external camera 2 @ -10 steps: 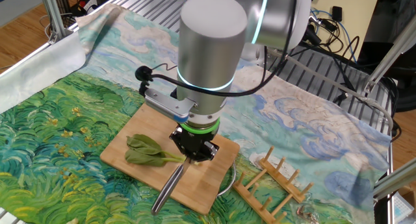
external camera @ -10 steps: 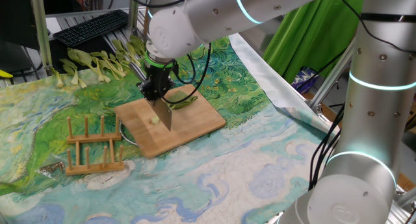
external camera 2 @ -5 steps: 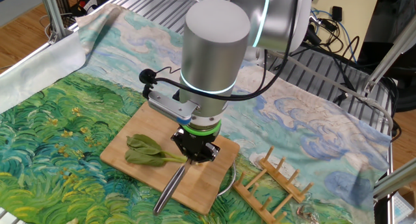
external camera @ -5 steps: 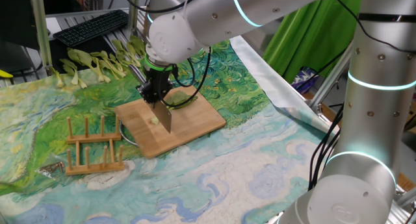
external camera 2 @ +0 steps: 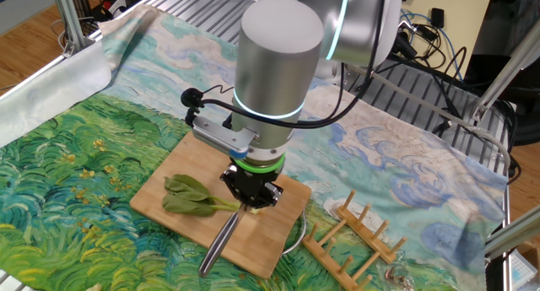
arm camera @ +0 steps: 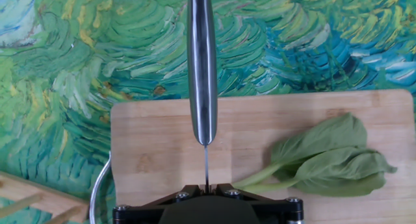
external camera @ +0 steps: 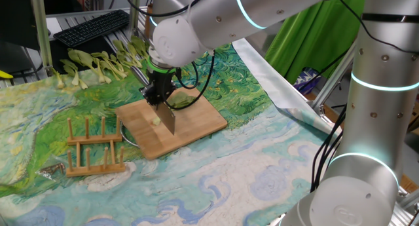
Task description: Chop the pakchoi
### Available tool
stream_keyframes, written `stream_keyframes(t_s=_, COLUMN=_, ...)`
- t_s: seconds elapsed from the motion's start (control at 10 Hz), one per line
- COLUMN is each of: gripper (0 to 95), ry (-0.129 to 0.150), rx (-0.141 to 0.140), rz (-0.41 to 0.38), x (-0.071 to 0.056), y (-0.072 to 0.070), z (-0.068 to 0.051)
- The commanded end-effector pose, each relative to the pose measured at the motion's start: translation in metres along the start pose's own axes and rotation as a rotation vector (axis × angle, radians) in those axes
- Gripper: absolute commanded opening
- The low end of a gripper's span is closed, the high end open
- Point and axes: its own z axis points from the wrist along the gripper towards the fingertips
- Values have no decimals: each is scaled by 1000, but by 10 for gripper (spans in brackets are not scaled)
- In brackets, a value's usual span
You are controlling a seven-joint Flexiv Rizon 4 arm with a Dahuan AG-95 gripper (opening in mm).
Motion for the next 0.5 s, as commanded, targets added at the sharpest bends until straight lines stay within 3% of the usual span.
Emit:
stream_keyframes(t_s=0.1, gripper=0, ry=-2, rx=7, rz=-4, x=2, y=1, z=1)
stream_keyframes(t_s=0.5, gripper=0, ry=-3, rx=8, rz=-14, x=3, y=-2, z=4)
